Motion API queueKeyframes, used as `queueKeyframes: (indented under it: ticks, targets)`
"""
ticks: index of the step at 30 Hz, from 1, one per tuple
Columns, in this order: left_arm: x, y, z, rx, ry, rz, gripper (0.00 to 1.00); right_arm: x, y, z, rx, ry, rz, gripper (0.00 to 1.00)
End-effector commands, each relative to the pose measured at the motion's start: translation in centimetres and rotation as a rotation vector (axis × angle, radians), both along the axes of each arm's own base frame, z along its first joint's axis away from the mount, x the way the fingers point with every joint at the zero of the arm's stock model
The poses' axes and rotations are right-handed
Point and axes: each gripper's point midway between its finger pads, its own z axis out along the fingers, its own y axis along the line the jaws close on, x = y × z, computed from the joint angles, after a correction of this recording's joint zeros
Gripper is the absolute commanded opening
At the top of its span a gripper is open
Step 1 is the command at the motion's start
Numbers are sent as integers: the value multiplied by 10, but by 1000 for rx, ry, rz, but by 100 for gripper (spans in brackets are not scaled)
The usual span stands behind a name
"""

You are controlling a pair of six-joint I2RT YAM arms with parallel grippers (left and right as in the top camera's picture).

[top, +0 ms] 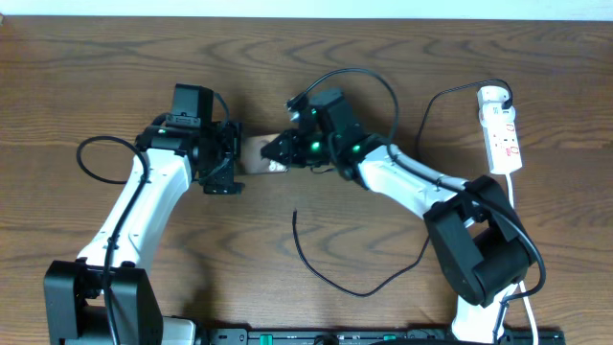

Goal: Plug charger to phone and switch on socket

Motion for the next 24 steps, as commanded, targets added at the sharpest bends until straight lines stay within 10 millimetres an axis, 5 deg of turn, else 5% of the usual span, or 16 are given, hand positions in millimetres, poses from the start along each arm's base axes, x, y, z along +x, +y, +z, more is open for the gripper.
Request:
queueKeyframes:
  ticks: [1,10,18,24]
  targets:
    - [11,11,15,19,-89,-56,90,21,-15,11,27,-14,-38,1]
    - [67,-2,73,-6,-608,-484,90,71,-69,20,98,95,-259,1]
    - [91,-4,98,-19,-793,-471,91,118,-95,92,421,132,-401,1]
    - [106,-4,110,-44,-999,-384,91,125,-95,126,567,162,-431,1]
